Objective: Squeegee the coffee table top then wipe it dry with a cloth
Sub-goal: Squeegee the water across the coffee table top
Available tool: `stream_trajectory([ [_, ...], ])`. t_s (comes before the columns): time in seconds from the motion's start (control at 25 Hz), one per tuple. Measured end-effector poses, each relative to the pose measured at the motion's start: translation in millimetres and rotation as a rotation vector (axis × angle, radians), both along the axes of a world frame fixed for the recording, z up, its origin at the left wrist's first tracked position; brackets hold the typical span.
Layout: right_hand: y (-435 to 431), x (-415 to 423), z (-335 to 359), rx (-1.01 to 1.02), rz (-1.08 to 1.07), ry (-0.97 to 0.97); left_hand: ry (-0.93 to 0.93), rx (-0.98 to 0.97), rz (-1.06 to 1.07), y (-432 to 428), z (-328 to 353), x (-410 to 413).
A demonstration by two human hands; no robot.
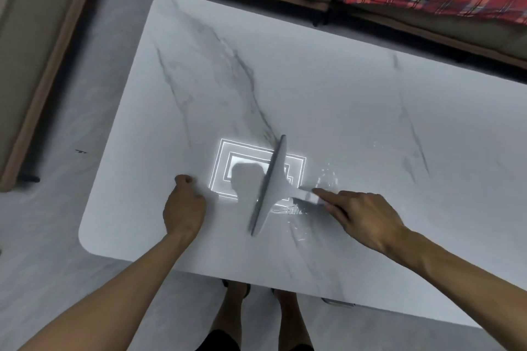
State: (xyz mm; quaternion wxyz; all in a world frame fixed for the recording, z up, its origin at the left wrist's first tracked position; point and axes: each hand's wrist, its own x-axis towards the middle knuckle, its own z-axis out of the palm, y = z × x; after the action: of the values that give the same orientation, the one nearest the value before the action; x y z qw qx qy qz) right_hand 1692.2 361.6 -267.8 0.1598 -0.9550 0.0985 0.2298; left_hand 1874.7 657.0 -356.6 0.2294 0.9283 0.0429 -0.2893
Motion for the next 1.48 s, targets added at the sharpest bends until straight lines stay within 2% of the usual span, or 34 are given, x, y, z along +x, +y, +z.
stream_trajectory([
  [0.12,73,65,-25,0.172,0.344,-0.015,-0.034,-0.001,0.186,28,3,18],
  [0.2,121,97,-44,0.203,0.554,0.004,-0.061,0.027,0.232,49,3,30],
  [0.32,163,133,-65,0.179,0.693,0.038,-0.038,0.069,0.242,76,2,42],
  [0.44,160,164,-73,0.158,0.556,0.021,0.037,0.059,0.221,88,-2,46],
  [0.64,85,173,-68,0.08,0.211,-0.019,0.117,-0.06,0.048,67,-7,41],
  [0.84,7,64,-53,-0.049,-0.146,-0.021,0.112,-0.136,-0.227,20,-11,13],
  [1.04,-27,-62,-19,-0.129,-0.481,0.047,0.189,-0.067,-0.411,-6,-20,-21],
  [1.12,-32,-93,-8,-0.126,-0.579,0.062,0.173,-0.069,-0.412,-12,-21,-33],
  [1.2,-28,-104,-1,-0.069,-0.655,0.027,0.108,-0.123,-0.325,-14,-16,-45],
  [1.32,-1,-87,0,0.058,-0.64,-0.025,0.016,-0.177,-0.192,-1,-10,-59],
  [1.4,30,-68,-8,0.101,-0.417,-0.034,-0.007,-0.157,-0.083,14,-6,-66],
  [1.48,67,-51,-22,0.128,-0.086,-0.026,-0.005,-0.098,0.014,31,-5,-72],
])
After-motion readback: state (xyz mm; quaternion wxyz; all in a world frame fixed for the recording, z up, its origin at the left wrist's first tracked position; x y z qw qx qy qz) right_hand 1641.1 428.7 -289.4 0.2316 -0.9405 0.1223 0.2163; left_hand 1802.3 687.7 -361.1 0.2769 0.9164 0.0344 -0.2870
